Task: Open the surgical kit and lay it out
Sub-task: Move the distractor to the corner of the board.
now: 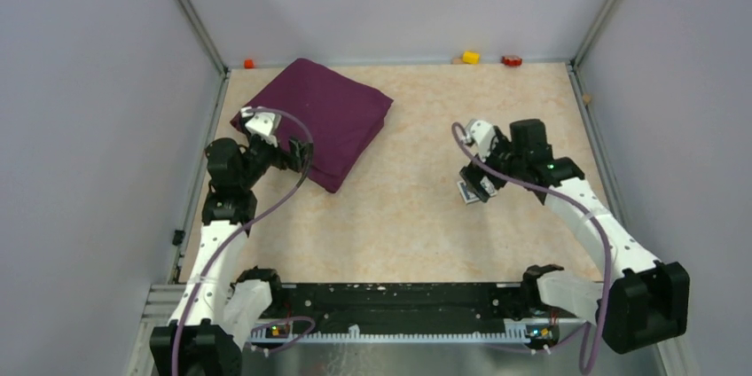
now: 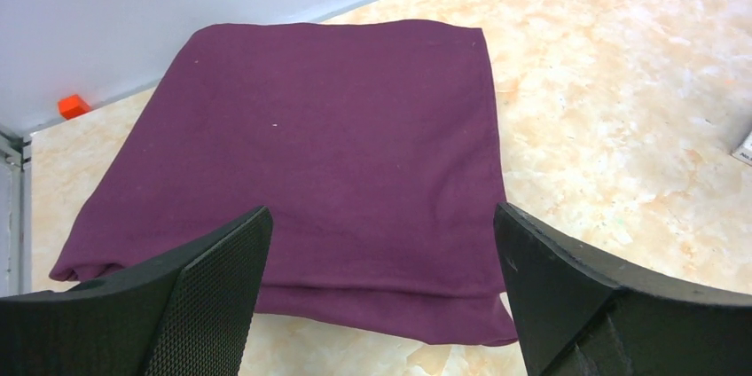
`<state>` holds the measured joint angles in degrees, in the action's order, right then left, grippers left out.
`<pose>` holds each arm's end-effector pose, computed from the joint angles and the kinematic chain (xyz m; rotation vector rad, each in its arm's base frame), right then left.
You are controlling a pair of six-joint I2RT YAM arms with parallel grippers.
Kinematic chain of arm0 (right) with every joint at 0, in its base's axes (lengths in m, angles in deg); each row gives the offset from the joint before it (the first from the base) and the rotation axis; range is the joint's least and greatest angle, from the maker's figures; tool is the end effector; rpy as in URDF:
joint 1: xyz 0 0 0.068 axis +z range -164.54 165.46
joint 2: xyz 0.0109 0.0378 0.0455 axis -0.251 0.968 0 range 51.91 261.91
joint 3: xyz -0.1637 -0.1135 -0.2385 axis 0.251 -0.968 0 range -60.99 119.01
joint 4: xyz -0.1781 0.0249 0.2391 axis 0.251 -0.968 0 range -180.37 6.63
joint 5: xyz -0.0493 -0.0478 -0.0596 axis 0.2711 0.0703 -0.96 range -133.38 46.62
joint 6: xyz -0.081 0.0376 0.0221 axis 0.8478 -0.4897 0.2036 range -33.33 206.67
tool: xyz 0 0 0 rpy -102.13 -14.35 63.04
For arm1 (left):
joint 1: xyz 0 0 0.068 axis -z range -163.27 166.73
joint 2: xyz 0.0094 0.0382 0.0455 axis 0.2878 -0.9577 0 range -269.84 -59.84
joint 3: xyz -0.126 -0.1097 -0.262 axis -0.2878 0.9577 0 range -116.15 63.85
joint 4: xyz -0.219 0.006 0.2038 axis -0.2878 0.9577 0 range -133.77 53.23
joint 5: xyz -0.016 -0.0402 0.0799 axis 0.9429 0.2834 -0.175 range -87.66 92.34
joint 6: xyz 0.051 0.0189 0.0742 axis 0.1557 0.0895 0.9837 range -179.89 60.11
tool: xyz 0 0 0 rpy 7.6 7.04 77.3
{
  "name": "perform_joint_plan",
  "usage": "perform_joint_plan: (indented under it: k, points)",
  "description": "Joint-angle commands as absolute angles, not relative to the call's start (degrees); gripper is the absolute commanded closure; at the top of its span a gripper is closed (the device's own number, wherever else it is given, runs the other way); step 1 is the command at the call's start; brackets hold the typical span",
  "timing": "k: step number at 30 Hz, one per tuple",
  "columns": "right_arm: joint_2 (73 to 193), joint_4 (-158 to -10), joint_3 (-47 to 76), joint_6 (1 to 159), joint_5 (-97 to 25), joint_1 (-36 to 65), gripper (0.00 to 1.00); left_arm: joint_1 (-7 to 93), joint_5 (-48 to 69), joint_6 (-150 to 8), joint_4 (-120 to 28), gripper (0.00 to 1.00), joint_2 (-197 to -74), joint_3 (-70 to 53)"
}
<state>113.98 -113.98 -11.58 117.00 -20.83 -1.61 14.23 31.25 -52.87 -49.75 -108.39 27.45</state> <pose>0.2645 0.0932 0.2743 -1.0163 2.0339 0.2983 0.2576 -0.0287 0.3236 0.4415 1.6143 -0.2973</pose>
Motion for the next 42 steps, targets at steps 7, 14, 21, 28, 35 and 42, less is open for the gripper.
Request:
perform_joint_plan:
  k: [7,14,21,28,35,42]
  points:
    - [121.9,-117.2,-17.7,130.3,-34.6,5.9,0.06,14.0,35.6,-52.3,-51.4,0.01,-109.2,27.5]
    - [129.0,-112.9,-16.7,132.3,-38.7,5.9,0.09,13.9,36.5,-52.3,-51.5,0.01,-110.0,27.7]
    - [136.6,-109.4,-13.9,133.9,-41.6,5.9,0.11,14.0,36.7,-52.2,-51.8,0.01,-110.2,27.8]
    - [141.7,-107.9,-9.8,133.3,-42.8,5.8,0.13,14.0,36.8,-52.1,-51.8,0.01,-110.2,27.9]
    - [147.1,-106.0,-4.5,128.4,-45.7,4.2,0.14,13.8,37.2,-52.1,-52.1,0.01,-110.4,28.1]
    - [149.9,-109.3,-0.2,129.8,-38.9,0.5,0.14,13.8,37.5,-52.0,-52.3,0.01,-110.6,28.4]
